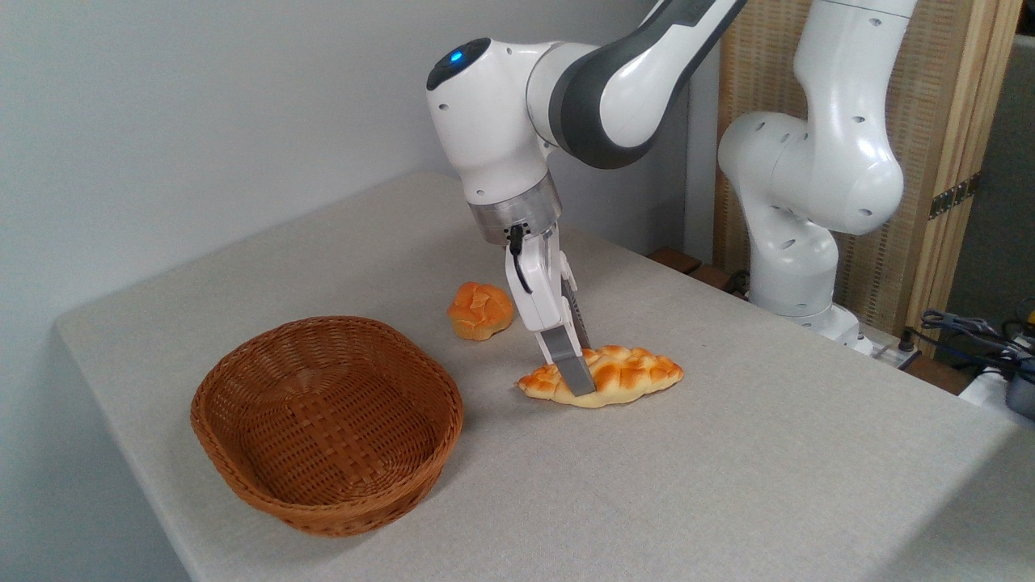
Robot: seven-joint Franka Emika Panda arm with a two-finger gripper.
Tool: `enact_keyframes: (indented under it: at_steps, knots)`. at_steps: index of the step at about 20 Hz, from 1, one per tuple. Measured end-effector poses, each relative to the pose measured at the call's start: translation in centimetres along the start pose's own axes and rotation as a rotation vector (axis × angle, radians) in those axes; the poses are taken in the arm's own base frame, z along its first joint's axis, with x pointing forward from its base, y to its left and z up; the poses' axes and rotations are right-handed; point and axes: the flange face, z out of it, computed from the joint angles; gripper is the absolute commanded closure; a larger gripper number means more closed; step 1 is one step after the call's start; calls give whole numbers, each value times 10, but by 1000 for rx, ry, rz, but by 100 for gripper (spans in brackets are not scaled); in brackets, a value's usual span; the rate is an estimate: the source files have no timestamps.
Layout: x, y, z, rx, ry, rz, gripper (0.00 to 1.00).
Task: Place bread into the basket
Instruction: 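Lower the gripper onto the croissant roll and close on its middle, then lift the croissant roll and carry it over the wicker basket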
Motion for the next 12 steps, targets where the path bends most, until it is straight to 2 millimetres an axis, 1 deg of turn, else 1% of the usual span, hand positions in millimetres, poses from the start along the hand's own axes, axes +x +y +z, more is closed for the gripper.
enact_keyframes:
  at_steps: [9,11,12]
  knots:
    - [0,0,0,0,0,0,97]
    - [0,-3,-6,12,3,-1,97]
    - [0,-6,-14,25,6,-3,96]
